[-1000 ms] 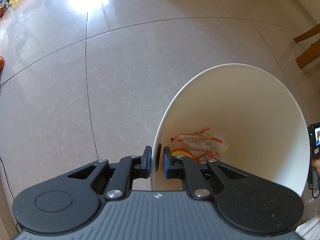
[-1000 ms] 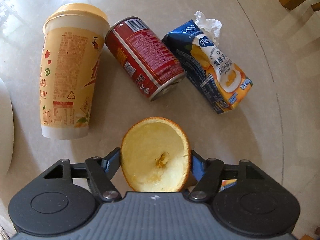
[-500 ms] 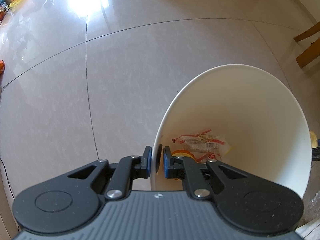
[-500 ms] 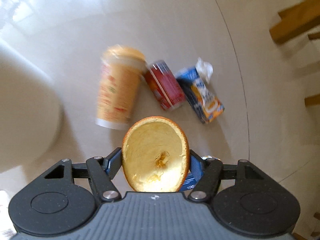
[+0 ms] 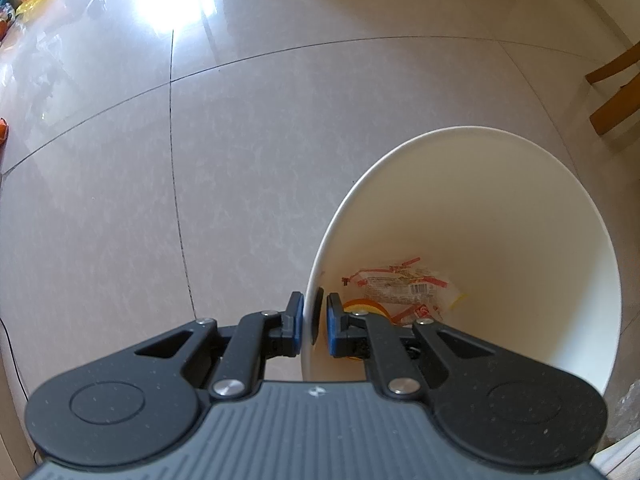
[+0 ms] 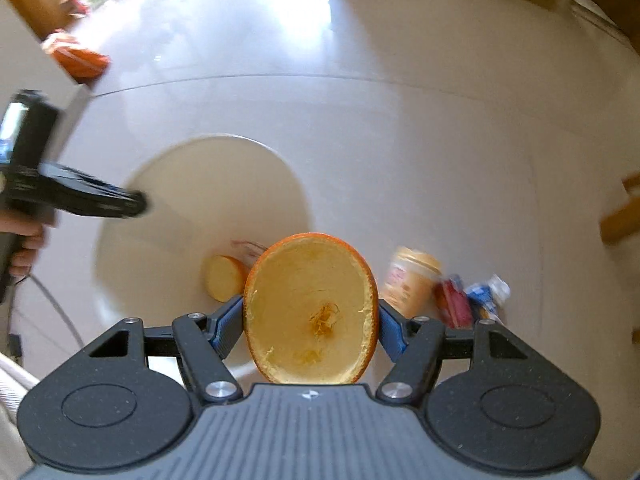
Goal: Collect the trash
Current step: 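Carry the orange peel over the bin and release it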
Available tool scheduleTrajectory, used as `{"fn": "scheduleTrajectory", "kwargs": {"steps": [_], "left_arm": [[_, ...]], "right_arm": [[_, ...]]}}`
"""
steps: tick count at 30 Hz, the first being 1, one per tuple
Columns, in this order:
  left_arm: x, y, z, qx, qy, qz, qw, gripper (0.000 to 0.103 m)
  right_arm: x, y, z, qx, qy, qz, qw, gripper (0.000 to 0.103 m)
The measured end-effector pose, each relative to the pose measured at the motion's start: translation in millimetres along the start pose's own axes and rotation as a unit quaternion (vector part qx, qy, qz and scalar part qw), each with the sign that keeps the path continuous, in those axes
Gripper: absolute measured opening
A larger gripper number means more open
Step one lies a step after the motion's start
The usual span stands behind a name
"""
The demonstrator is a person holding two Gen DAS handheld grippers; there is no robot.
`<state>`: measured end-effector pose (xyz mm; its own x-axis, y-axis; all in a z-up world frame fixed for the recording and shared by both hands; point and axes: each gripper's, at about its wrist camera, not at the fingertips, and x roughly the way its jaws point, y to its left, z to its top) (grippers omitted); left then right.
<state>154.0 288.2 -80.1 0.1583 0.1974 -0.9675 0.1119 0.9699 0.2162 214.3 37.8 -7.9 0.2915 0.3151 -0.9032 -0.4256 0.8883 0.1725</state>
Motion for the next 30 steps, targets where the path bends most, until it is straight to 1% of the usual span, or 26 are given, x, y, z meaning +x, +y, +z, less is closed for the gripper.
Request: {"fn": "scheduleTrajectory", "kwargs": {"steps": [5, 12, 14, 15, 17, 20, 27, 30], "left_arm": [[0.6, -0.1, 0.4, 0.002, 0.001, 0.001, 1.0000, 0.009], [1.2, -4.5, -1.2, 0.012, 0.001, 0.006, 0.9999, 0.009], [1.5, -5.2, -1.1, 0.012, 0.001, 0.006, 0.9999, 0.009], [1.7, -5.3, -0.9, 0.012, 0.001, 0.005, 0.9999, 0.009], [1.8, -5.4, -0.6, 0.011, 0.001, 0.004, 0.9999, 0.009], [2.1, -7.2, -0.5, 0.013, 0.001, 0.006, 0.9999, 0.009], [1.4, -4.6, -1.0, 0.009, 0.001, 0.005, 0.9999, 0.010], [1.4, -4.5, -1.0, 0.008, 0.001, 0.004, 1.0000, 0.010]], "right_arm": [[2.5, 28.9, 7.0, -0.028, -0.002, 0.017, 0.999, 0.073], [8.8, 49.9, 11.1, -0.046, 0.004, 0.033, 0.998, 0.073], [8.1, 55.0, 12.7, -0.045, 0.006, 0.036, 0.998, 0.077], [8.2, 55.3, 13.3, -0.043, 0.004, 0.039, 0.998, 0.078], [8.2, 55.5, 14.1, -0.039, -0.006, 0.044, 0.998, 0.085], [1.8, 53.7, 16.1, -0.040, -0.018, 0.041, 0.998, 0.089], [-3.8, 34.6, 14.0, -0.017, -0.029, 0.027, 0.999, 0.091], [2.4, 26.0, 9.8, -0.003, -0.028, 0.019, 0.999, 0.091]]}}
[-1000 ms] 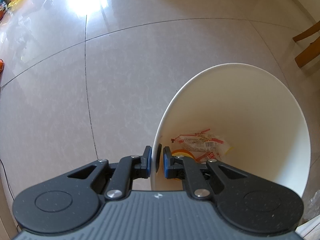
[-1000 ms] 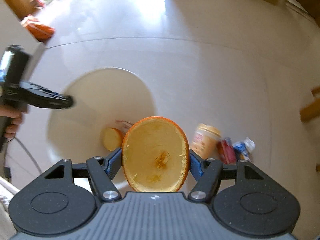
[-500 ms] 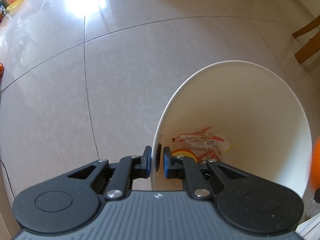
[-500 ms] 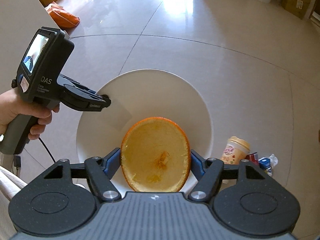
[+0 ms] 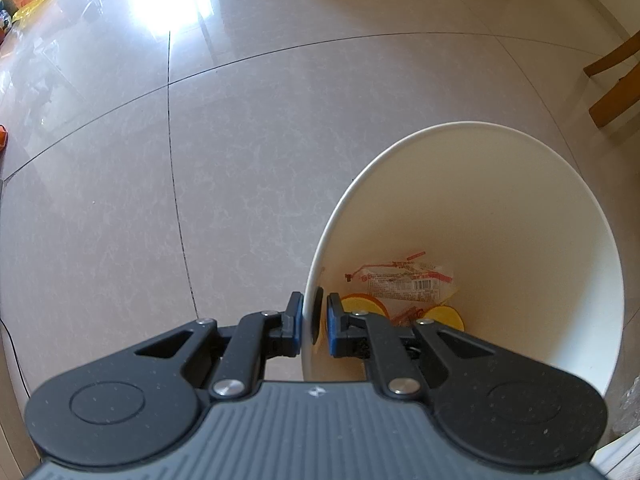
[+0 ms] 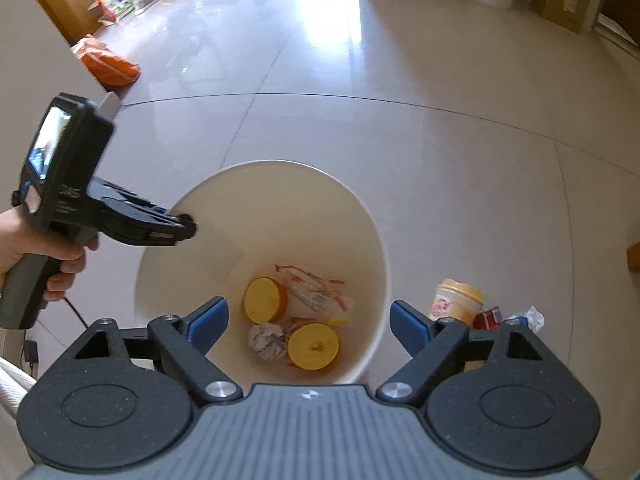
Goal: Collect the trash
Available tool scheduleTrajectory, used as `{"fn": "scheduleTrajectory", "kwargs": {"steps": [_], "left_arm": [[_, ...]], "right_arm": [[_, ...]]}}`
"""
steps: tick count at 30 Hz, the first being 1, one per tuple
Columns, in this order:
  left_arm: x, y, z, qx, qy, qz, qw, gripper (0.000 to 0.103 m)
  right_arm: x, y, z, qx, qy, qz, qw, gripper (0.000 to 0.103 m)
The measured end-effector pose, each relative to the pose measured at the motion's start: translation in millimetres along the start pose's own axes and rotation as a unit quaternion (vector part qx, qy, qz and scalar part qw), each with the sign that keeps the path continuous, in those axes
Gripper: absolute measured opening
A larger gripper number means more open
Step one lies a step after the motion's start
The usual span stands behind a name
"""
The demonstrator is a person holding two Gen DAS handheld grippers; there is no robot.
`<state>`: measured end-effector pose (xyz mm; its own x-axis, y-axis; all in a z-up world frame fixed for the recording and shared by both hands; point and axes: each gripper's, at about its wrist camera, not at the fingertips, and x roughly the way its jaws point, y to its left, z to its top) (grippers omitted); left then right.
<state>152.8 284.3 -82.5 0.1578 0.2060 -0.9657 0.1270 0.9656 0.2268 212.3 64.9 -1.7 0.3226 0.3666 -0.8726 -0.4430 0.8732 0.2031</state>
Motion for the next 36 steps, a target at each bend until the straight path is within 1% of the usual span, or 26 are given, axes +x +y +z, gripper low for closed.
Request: {"fn": "scheduleTrajectory", "kwargs": {"steps": [6, 11, 14, 17, 20, 24, 26, 30, 36], "left_arm": [[-0.1, 0.7, 0.4, -0.001, 0.001, 0.000, 1.0000, 0.010], [-0.5, 0.6, 0.6, -0.001, 0.000, 0.000, 1.0000, 0.010], [-0.6, 0.7, 0.5, -0.003, 0.000, -0.001, 1.0000, 0.010], [-0.7, 0.7, 0.2, -0.003, 0.000, -0.001, 1.0000, 0.009], [-0.6, 2.5, 0.2, -0.007, 0.000, -0.004, 1.0000, 0.010], [-0.8, 4.5, 0.9, -0.008, 0.001, -0.005, 1.0000, 0.010], [-1.1, 4.9, 0.9, -0.008, 0.002, -0.006, 1.0000, 0.010], [-0.7, 4.0, 0.8, -0.005, 0.001, -0.004, 1.0000, 0.010], [0.3, 4.2, 1.8, -0.010, 0.003, -0.007, 0.9999, 0.010]], "right_arm": [[-0.1, -28.7, -15.2, 0.030, 0.002, -0.018, 0.999, 0.091], [2.7, -62.3, -34.7, 0.076, 0.012, -0.039, 0.996, 0.091], [7.6, -83.6, -51.5, 0.114, 0.016, -0.054, 0.992, 0.091], [17.0, -108.5, -71.3, 0.164, 0.030, -0.075, 0.983, 0.091], [30.6, -135.1, -94.0, 0.227, 0.044, -0.085, 0.969, 0.091], [49.5, -161.8, -120.2, 0.305, 0.045, -0.100, 0.946, 0.091], [58.2, -175.5, -134.8, 0.347, 0.043, -0.107, 0.931, 0.091], [78.3, -205.1, -163.0, 0.429, 0.039, -0.132, 0.893, 0.091], [107.6, -237.8, -200.5, 0.512, 0.038, -0.161, 0.843, 0.091]]}}
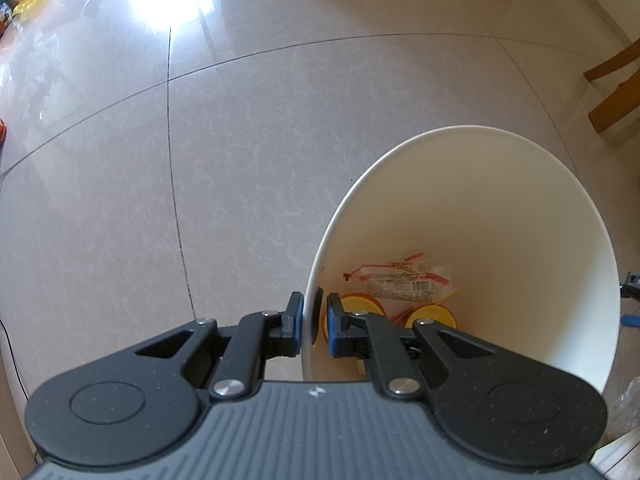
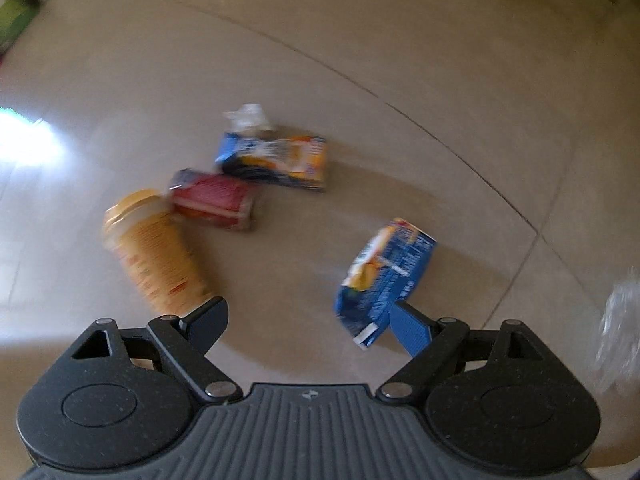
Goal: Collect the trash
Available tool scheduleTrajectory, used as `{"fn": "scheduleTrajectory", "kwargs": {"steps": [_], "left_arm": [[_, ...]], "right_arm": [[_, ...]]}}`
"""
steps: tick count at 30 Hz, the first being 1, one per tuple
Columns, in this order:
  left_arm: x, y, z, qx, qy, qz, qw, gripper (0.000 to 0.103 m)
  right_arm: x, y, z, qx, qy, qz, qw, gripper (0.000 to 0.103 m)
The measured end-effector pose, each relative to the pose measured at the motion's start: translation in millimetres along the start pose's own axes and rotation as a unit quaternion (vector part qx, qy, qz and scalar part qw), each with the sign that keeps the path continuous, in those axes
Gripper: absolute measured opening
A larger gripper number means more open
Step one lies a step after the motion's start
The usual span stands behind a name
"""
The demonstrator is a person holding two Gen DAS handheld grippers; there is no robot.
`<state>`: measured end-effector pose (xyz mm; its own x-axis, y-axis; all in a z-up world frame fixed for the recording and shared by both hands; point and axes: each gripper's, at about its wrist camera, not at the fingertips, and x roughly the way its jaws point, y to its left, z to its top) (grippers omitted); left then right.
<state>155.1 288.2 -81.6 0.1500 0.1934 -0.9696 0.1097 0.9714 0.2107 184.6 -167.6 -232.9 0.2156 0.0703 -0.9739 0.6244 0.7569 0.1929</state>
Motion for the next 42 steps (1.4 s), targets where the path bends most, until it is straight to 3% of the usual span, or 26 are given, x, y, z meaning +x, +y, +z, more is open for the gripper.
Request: {"fn": "scheduleTrajectory", "kwargs": {"steps": [6, 17, 21, 28, 37, 42], "left_arm": [[0.3, 1.0, -0.9, 0.003, -0.001, 0.001, 1.0000, 0.009], [-0.6, 0.9, -1.3, 0.002, -0.001, 0.000, 1.0000, 0.009], [-0.7, 1.3, -0.2, 0.001, 0.000, -0.001, 1.0000, 0.009], [-0.2, 1.4, 0.0, 0.000, 0.000, -0.001, 1.0000, 0.009], [0.1, 0.5, 0.2, 0.002, 0.000, 0.002, 1.0000, 0.010], [-0.2, -0.3, -0.6, 0.005, -0.001, 0.004, 1.0000, 0.010]], "right_arm": [[40.7, -25.4, 7.3, 0.072, 0.002, -0.029, 0.997, 0.091], [93.2, -44.1, 13.8, 0.127, 0.006, -0.054, 0.990, 0.091], [104.2, -46.2, 15.0, 0.131, 0.009, -0.061, 0.989, 0.090], [112.7, -46.6, 15.2, 0.118, 0.021, -0.069, 0.990, 0.072], [101.5, -37.6, 14.3, 0.097, 0.022, -0.094, 0.991, 0.070], [85.6, -8.1, 16.2, 0.058, 0.026, -0.090, 0.994, 0.069]]}}
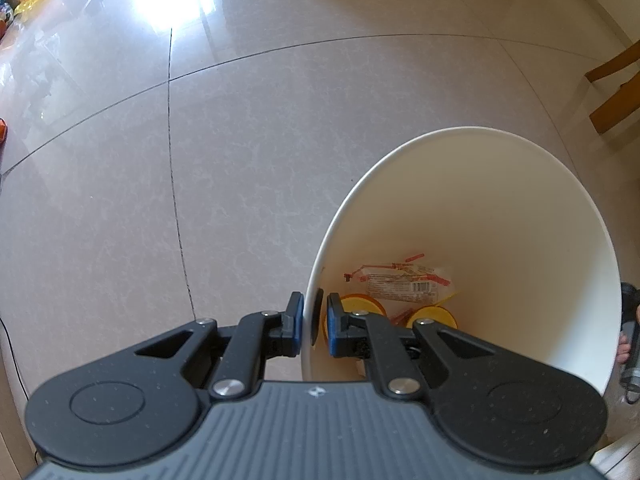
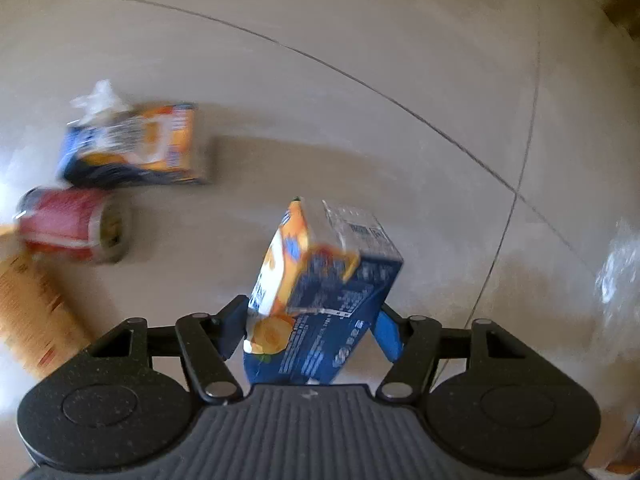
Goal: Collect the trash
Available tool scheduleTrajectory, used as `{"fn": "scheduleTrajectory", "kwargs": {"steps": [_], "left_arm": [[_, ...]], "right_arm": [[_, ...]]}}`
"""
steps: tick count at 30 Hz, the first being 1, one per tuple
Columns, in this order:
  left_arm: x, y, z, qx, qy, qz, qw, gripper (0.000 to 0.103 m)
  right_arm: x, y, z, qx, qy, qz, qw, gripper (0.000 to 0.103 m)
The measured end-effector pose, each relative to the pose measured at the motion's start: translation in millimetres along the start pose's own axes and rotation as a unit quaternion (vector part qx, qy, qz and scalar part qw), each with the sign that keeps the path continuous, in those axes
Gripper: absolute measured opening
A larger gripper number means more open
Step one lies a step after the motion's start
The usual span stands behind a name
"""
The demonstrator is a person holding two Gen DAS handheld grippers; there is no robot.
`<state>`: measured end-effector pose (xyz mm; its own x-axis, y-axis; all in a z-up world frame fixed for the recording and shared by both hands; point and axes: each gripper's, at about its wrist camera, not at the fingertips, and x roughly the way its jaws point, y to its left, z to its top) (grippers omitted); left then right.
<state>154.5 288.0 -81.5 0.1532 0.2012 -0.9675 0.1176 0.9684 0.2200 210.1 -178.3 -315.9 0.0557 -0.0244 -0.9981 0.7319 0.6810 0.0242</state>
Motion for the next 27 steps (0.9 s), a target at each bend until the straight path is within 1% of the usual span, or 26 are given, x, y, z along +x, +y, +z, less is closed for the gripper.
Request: {"fn": "scheduleTrajectory", "kwargs": {"steps": [1, 3, 4, 5, 7, 9, 10, 11, 13, 16, 17, 19, 20, 25, 27], "left_arm": [[-0.1, -0.5, -0.2, 0.000, 0.000, 0.001, 1.0000, 0.010], [-0.1, -1.4, -0.4, 0.002, -0.001, 0.002, 1.0000, 0.010], [-0.2, -1.4, -0.5, 0.001, -0.001, 0.001, 1.0000, 0.010], [-0.2, -1.4, -0.5, 0.000, -0.001, 0.001, 1.0000, 0.010], [0.0, -2.1, -1.0, 0.000, -0.001, 0.003, 1.0000, 0.010], [-0.6, -3.1, -1.4, 0.001, -0.002, 0.005, 1.0000, 0.009], [-1.2, -3.5, -1.6, 0.001, -0.002, 0.005, 1.0000, 0.010], [-1.4, -3.7, -1.7, 0.000, -0.001, 0.005, 1.0000, 0.009], [-1.7, -3.7, -1.2, 0.002, -0.001, 0.005, 1.0000, 0.009], [-0.8, -2.6, 0.3, 0.000, 0.000, 0.002, 1.0000, 0.010], [-0.3, -2.1, 0.7, -0.001, 0.000, 0.002, 1.0000, 0.009], [0.6, -1.5, 1.1, -0.001, 0.001, 0.001, 1.0000, 0.010], [1.1, -1.5, 1.5, 0.000, 0.001, 0.002, 1.0000, 0.010], [0.5, -2.5, 1.2, 0.003, 0.002, 0.003, 1.0000, 0.010], [0.9, -3.0, 1.6, 0.002, 0.003, 0.004, 1.0000, 0.010]], "right_arm": [[-8.0, 5.8, -1.1, -0.013, -0.002, 0.003, 1.000, 0.068], [-22.3, 16.6, -4.2, -0.034, -0.003, 0.017, 0.999, 0.048], [-29.7, 21.9, -5.2, -0.043, 0.001, 0.028, 0.999, 0.040], [-36.1, 24.8, -6.1, -0.050, 0.003, 0.037, 0.998, 0.037], [-49.7, 36.8, -9.0, -0.083, -0.003, 0.045, 0.996, 0.037], [-58.5, 42.1, -9.2, -0.107, -0.010, 0.036, 0.994, 0.039], [-60.3, 43.0, -8.4, -0.108, -0.015, 0.035, 0.993, 0.044], [-61.9, 41.5, -7.4, -0.105, -0.020, 0.034, 0.994, 0.053], [-61.1, 37.3, -7.2, -0.097, -0.023, 0.038, 0.994, 0.064], [-53.0, 29.1, -4.7, -0.093, -0.040, 0.026, 0.994, 0.070], [-47.6, 26.9, -2.2, -0.089, -0.038, 0.026, 0.995, 0.071], [-35.9, 21.6, 4.5, -0.074, -0.024, 0.039, 0.996, 0.071], [-39.0, 17.6, 5.2, -0.068, -0.017, 0.044, 0.997, 0.071], [-22.8, 20.9, 13.6, -0.068, -0.001, 0.040, 0.997, 0.071], [-17.7, 23.1, 14.5, -0.071, 0.012, 0.044, 0.996, 0.071]]}}
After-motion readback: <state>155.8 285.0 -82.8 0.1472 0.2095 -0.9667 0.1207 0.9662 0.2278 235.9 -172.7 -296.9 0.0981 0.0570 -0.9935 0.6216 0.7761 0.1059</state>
